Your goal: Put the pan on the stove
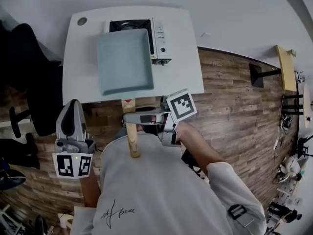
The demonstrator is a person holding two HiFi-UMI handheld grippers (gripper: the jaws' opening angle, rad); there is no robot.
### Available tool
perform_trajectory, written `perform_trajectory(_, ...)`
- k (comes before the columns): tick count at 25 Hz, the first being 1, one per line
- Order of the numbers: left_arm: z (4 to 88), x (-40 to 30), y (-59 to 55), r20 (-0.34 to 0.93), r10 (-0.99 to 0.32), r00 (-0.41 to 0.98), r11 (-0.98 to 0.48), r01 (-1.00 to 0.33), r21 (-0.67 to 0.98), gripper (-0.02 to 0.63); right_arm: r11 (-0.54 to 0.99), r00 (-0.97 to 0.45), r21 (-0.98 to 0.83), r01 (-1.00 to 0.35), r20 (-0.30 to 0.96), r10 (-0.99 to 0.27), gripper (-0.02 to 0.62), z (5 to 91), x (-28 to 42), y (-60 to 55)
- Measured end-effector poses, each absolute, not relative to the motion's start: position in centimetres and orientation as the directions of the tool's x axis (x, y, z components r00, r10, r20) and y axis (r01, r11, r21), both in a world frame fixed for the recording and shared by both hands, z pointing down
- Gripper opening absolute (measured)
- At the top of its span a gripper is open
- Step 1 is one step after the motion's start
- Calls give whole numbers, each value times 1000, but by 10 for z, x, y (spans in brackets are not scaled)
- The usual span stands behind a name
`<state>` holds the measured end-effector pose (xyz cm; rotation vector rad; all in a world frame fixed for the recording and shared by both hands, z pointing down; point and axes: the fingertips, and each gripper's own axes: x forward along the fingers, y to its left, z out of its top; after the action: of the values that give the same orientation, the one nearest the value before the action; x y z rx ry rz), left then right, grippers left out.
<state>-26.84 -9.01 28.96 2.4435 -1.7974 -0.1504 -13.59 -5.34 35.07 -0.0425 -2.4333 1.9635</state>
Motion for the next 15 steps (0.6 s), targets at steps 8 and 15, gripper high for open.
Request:
perform_trajectory(8, 288, -272, -79, -15, -944, 328, -326, -931, 166, 54, 222, -999, -975, 6, -13, -30, 155, 343, -141, -68)
perform_trajectory(15, 297, -277, -65, -5, -946, 323, -319, -932, 174, 54, 251, -998, -968, 17, -31, -50, 155, 343, -141, -78)
